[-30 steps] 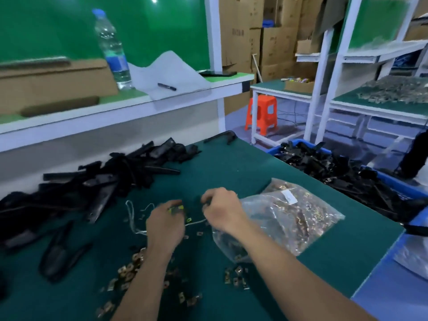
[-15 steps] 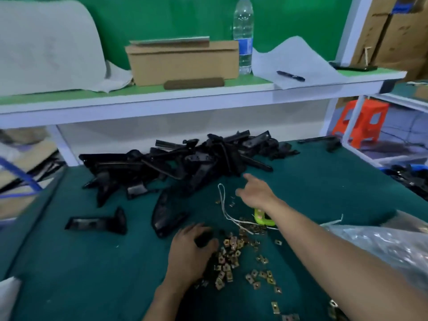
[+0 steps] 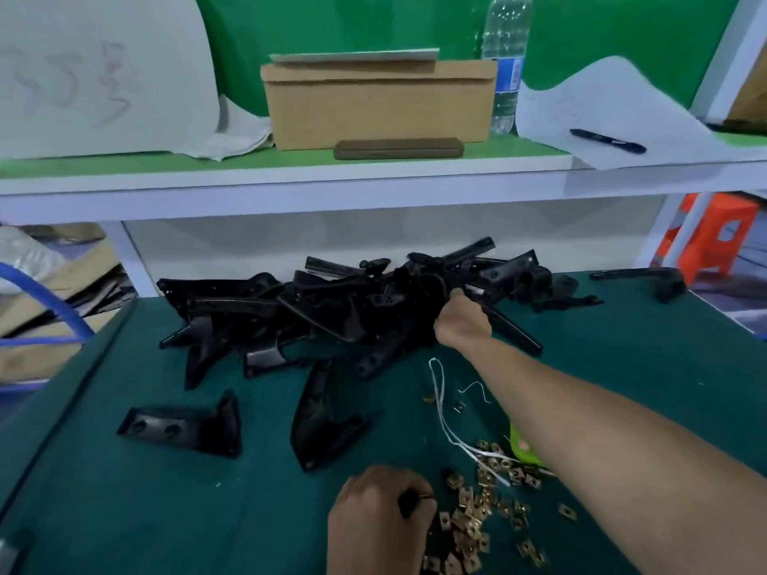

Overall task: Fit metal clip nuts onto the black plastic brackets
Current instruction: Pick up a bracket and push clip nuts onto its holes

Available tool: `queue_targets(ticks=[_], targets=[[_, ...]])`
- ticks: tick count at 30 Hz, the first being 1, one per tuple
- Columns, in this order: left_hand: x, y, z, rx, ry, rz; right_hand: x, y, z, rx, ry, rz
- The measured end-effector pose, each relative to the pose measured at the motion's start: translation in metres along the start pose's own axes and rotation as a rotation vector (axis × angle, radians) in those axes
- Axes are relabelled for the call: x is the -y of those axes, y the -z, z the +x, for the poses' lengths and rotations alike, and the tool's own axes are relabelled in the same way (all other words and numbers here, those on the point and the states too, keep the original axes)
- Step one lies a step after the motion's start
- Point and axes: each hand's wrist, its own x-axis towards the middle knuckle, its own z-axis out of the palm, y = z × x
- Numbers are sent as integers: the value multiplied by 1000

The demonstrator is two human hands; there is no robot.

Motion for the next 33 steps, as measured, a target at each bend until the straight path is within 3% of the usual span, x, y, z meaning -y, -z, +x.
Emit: queue_targets(ticks=[3, 6, 9, 11, 16, 25, 29, 33], targets=[[-4, 3, -1, -89, 68, -9, -6, 8, -5, -76, -56, 34], [-5, 8, 1, -137, 119, -227, -21, 26, -30, -155, -56, 214], [-4, 13, 1, -140, 127, -309, -43, 45, -84, -179, 97, 469], [-4, 15, 0, -120, 118, -339, -56, 51, -128, -173, 213, 517], [-7, 12, -7, -92, 68, -409, -92, 31, -202, -222, 319, 401], [-13, 1, -22, -115, -106, -349, -127, 18, -227, -330, 380, -164], [-13, -2, -22, -169, -108, -373, -130, 17, -230, -299, 396, -150], [-9, -5, -18, -155, -65, -364, -129, 28, -235, -296, 496, 94]])
